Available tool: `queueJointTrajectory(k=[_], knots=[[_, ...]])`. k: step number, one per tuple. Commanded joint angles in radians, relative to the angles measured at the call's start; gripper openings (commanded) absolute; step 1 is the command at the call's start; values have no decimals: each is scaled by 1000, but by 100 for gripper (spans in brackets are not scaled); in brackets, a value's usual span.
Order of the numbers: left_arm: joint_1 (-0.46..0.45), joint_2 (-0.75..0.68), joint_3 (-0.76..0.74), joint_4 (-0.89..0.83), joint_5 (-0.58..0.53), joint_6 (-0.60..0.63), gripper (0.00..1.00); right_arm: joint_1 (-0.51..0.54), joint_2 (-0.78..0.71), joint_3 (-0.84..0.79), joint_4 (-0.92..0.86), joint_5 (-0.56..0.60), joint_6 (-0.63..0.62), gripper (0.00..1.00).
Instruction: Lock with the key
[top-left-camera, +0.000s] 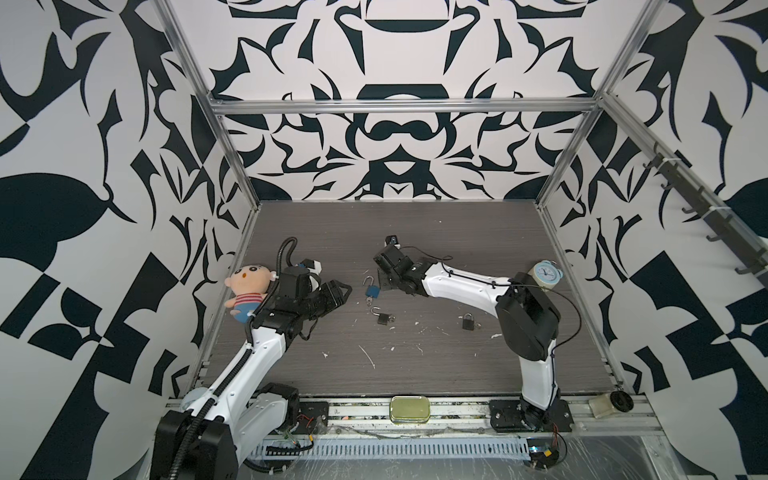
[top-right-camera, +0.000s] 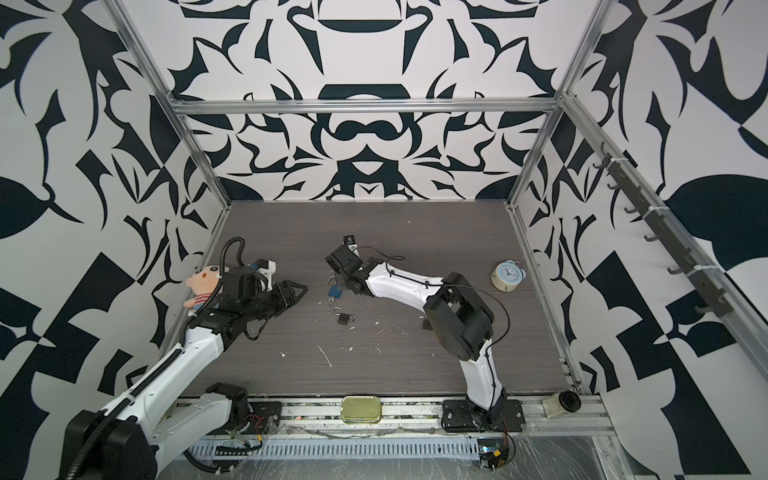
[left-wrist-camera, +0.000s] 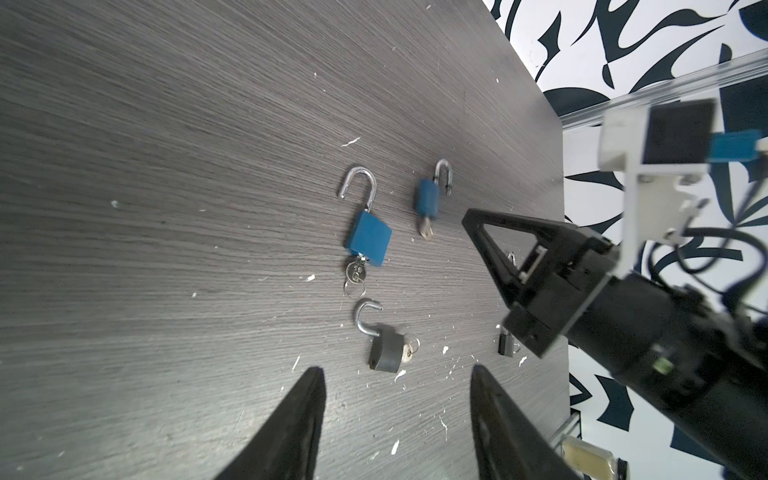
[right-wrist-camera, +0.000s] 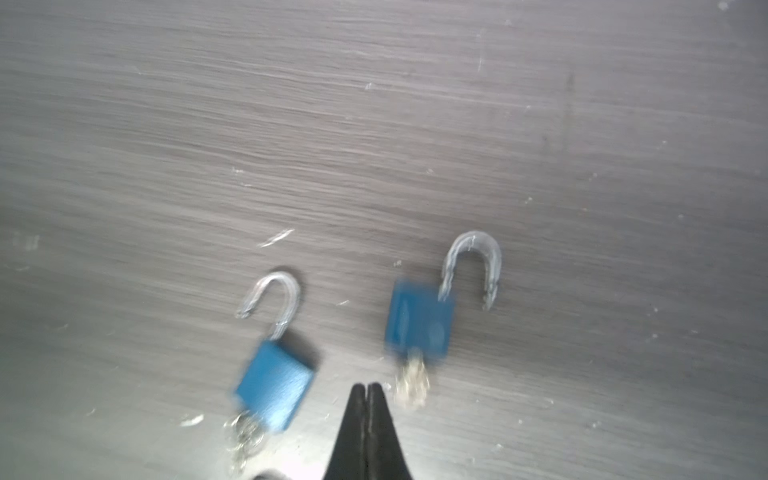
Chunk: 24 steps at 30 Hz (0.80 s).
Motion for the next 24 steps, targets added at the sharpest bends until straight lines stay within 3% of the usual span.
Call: queueJointTrajectory(k=[1,6,8,10,14,24], knots=[[12,7,37,-63,16,47,56,-3,12,-72,-70,-29,-30,0],[11,6,51,-80,18,60,53,-3,-29,-78,-100,-39,-75,0],[12,-1,46,-77,10,51,53,-3,-42,-85,-88,-69,-71,10],[12,-6,44,-74,6,45,53,-3,-58,-82,-80,-65,-71,29],[12,-14,47,-71,-22,44,54,-5,-53,-29,-77,-43,-65,42],[21,3,98,-92,-7,47,55,-62,149,221,-85,15,23,50]])
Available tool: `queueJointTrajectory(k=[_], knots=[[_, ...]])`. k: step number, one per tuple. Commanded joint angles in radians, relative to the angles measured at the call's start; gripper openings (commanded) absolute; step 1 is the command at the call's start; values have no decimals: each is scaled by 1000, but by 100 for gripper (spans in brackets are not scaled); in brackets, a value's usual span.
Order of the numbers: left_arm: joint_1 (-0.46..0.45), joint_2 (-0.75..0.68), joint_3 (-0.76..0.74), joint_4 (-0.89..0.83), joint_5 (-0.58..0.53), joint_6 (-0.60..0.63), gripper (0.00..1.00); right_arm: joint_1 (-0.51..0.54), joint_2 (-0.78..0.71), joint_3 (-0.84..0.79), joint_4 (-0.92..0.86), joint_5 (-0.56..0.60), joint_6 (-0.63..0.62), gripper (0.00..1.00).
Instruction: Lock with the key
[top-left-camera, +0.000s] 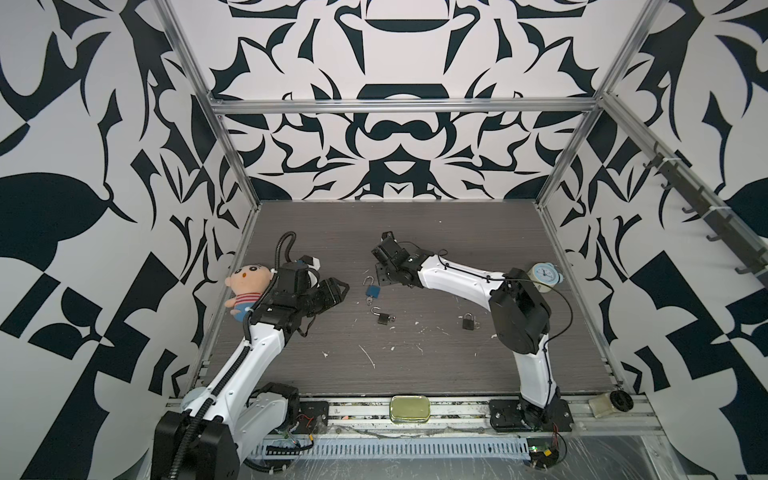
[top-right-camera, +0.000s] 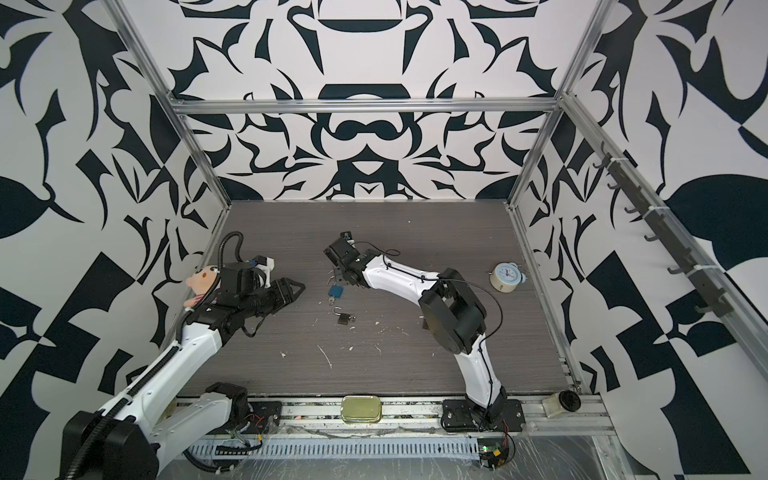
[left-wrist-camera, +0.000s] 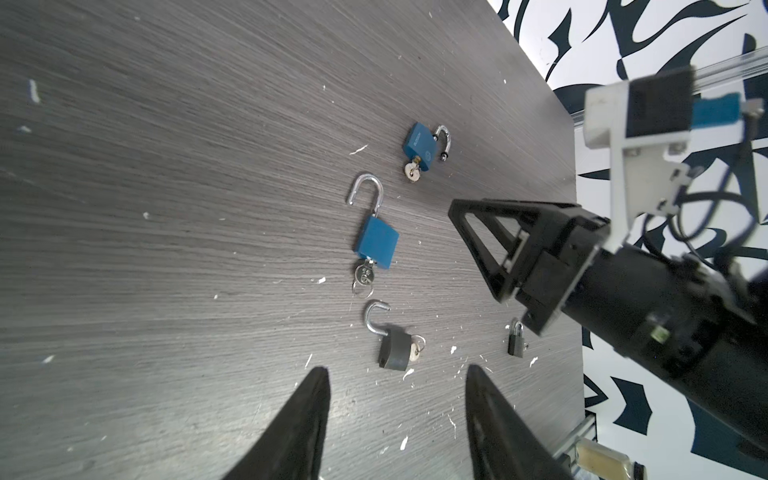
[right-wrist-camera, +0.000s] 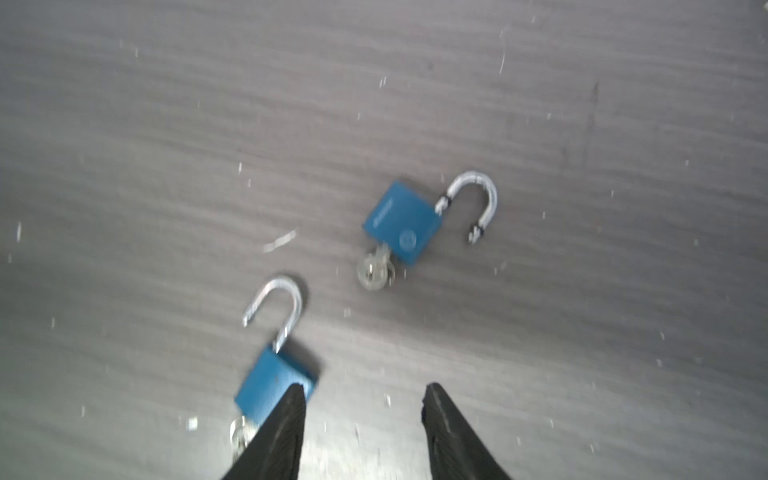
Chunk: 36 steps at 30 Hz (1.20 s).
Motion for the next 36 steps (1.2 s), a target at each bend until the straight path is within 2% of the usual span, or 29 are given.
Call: queueJointTrajectory(k=[1,9,22,28,36], knots=[[8,-7,31,-19,17,7,55,-33,51,71,-5,39,63,50],[17,-24,20,-25,42,-3,55,-55,212,245,-5,63,112,52],[18,2,-21,29,82,-27,55,-59,281,320,-22,118,140,53],[24,2,-26,32,85,-26,55,-67,331,390,-95,134,144,53],[32,-10,-37,30,91,-26,55,-70,275,291,-106,162,141,51]])
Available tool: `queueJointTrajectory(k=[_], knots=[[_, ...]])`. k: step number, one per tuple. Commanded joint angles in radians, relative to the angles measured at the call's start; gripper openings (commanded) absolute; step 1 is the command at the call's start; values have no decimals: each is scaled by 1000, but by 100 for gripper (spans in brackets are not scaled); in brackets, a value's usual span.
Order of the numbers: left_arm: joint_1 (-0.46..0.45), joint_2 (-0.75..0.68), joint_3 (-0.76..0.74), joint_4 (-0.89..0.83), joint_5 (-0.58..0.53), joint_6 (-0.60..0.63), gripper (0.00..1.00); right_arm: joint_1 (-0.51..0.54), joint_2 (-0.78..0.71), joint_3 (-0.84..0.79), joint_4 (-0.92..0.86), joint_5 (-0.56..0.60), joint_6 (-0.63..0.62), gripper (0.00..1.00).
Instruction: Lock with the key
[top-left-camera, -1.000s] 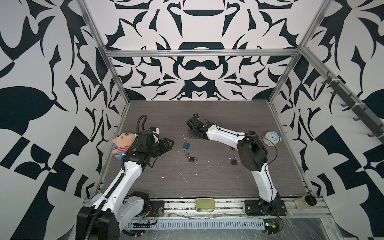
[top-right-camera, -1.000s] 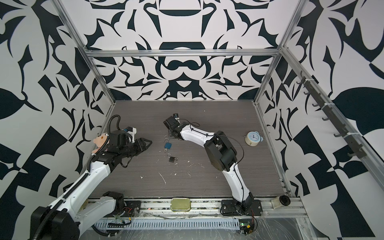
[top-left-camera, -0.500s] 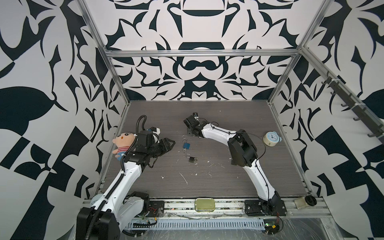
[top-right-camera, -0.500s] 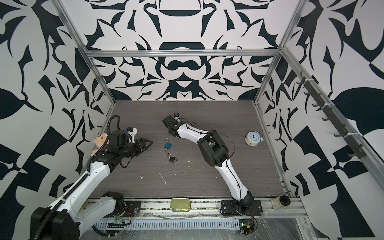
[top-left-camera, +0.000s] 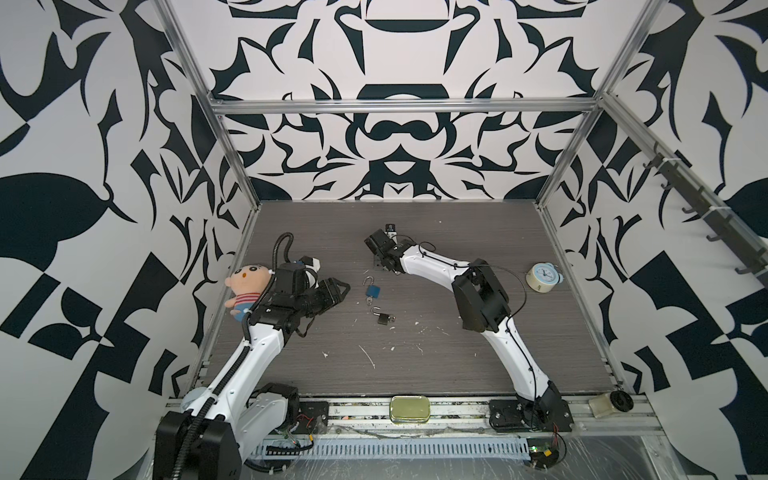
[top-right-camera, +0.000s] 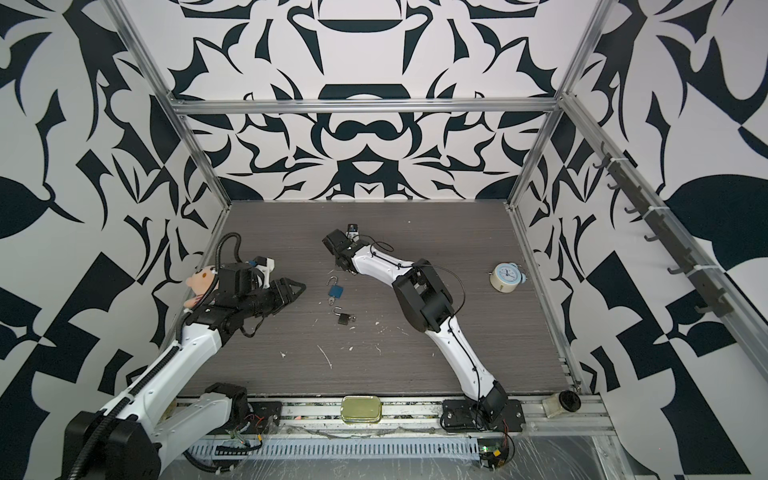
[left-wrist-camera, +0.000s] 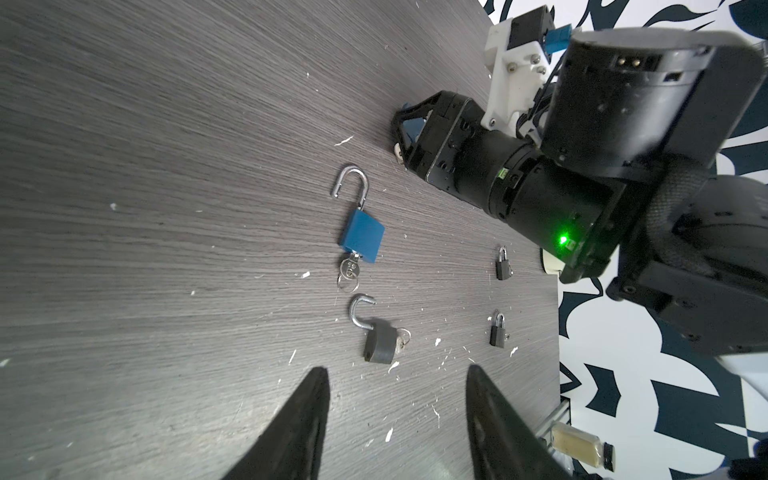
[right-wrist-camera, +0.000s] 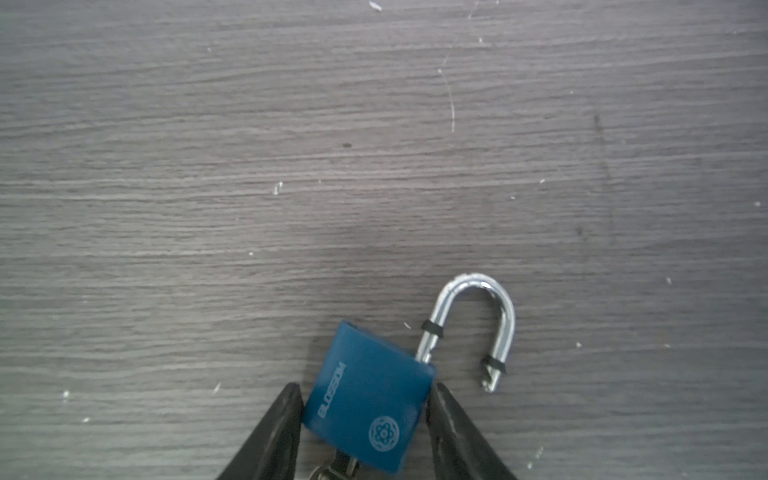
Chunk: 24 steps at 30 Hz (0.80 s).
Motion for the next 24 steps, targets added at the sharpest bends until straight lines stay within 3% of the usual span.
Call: queueJointTrajectory(k=[1,9,13,24], knots=[[7,-13,-14,6,18,-5,55,-5,-77,-66,-36,42,7,50],[11,-18,-26,11,16,-10,56,-8,-238,-261,13,45,-25,48],[11,-16,-28,17,16,-12,55,-18,-298,-314,77,-31,-99,51],[10,10,-19,25,8,-16,55,-85,-252,-230,104,-228,-278,54]])
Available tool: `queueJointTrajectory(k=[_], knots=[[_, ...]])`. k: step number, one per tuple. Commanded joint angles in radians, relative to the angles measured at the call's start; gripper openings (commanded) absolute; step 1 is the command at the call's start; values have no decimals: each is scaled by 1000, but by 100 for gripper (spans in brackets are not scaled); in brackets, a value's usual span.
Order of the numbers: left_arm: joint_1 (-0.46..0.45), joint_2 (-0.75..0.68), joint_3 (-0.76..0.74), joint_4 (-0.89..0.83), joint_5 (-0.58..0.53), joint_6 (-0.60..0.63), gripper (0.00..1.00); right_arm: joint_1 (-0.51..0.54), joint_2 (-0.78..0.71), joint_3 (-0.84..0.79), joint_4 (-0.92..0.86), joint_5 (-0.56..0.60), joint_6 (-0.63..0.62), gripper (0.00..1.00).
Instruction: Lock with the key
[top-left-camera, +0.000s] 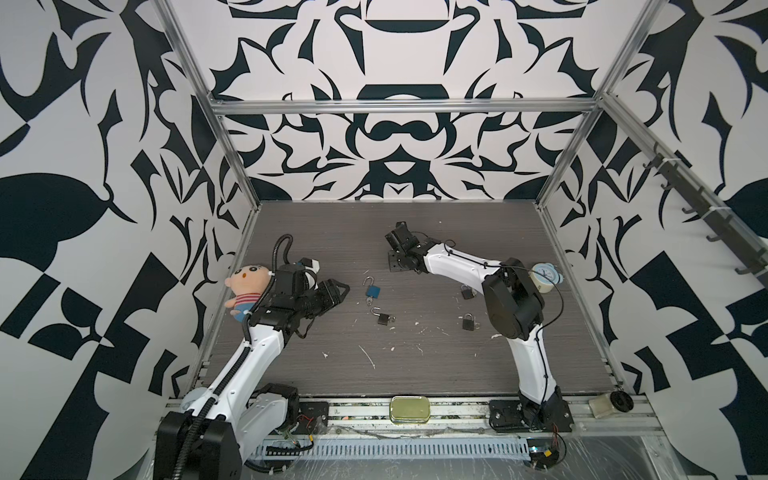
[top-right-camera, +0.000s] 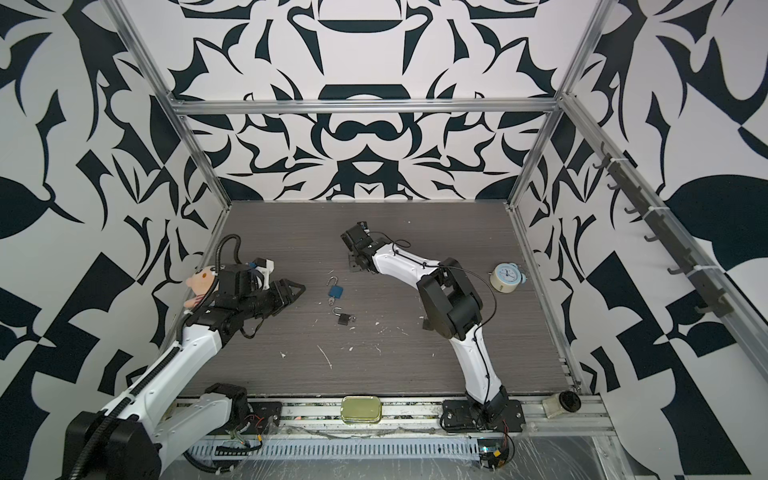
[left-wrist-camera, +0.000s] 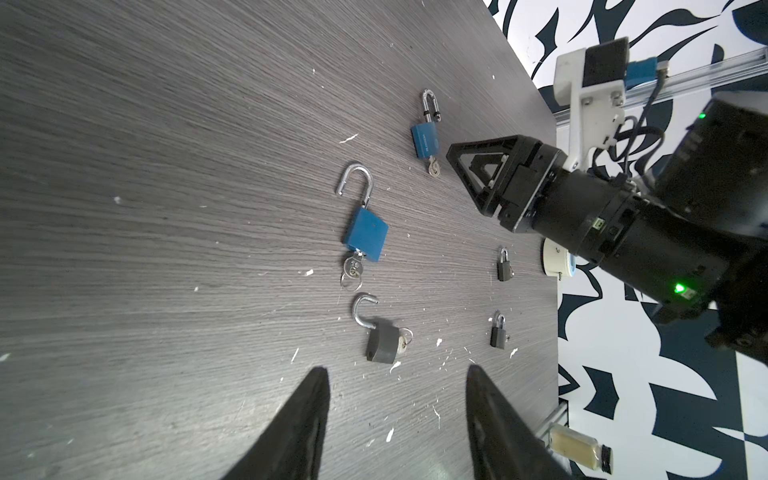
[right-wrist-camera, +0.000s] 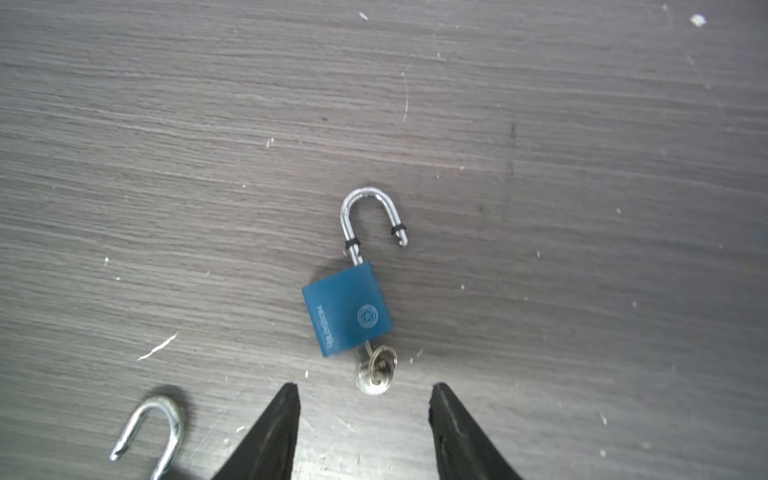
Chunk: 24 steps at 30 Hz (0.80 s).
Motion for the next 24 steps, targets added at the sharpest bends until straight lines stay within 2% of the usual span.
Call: queueJointTrajectory(k=[1,12,24], knots=[[7,13,-5,12,6,-5,55,-20,15,62,17,-71,-69,54],[7,60,5,33,-1,-16,55,-34,132,184,-10,-129,-162,54],[6,91,10,50,-1,-27,55,-34,188,226,-59,-88,-206,53]])
